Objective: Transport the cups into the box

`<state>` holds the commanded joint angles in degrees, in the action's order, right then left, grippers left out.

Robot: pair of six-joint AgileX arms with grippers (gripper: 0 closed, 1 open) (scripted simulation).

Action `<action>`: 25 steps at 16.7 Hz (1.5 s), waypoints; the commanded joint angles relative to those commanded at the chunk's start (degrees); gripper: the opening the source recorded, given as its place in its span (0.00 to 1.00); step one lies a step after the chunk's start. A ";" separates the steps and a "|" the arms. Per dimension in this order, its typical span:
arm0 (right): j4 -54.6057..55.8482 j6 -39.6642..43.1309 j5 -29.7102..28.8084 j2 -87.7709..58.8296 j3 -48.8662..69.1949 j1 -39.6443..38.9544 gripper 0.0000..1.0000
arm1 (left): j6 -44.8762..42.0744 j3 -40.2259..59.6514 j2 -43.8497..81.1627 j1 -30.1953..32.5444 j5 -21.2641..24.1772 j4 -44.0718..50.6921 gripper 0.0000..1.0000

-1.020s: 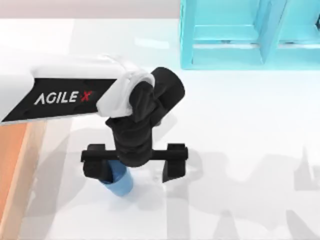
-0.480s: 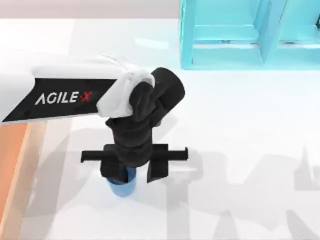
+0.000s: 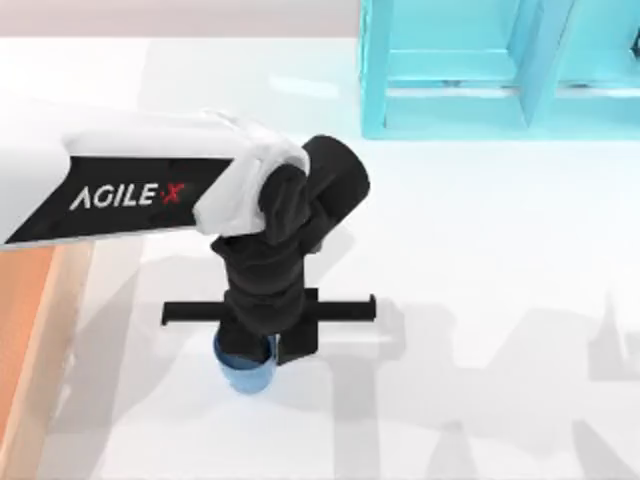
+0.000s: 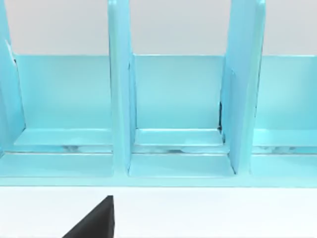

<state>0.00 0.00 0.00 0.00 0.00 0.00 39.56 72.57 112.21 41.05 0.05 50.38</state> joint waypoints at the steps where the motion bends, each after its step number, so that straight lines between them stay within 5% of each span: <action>1: 0.00 0.00 0.00 0.00 0.00 0.00 1.00 | 0.00 0.00 0.00 0.00 0.00 0.00 0.00; 6: 0.00 0.00 0.00 0.00 0.00 0.00 1.00 | -0.41 0.09 -0.79 -0.80 0.00 0.80 0.00; 16: 0.00 0.00 0.00 0.00 0.00 0.00 1.00 | -14.12 1.84 -16.75 -14.41 -0.07 18.80 0.00; 25: 0.00 0.00 0.00 0.00 0.00 0.00 1.00 | -16.97 3.21 -16.47 -16.92 -0.19 20.10 0.00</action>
<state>0.00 0.00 0.00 0.00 0.00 0.00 22.58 75.78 95.74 24.13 -0.14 70.48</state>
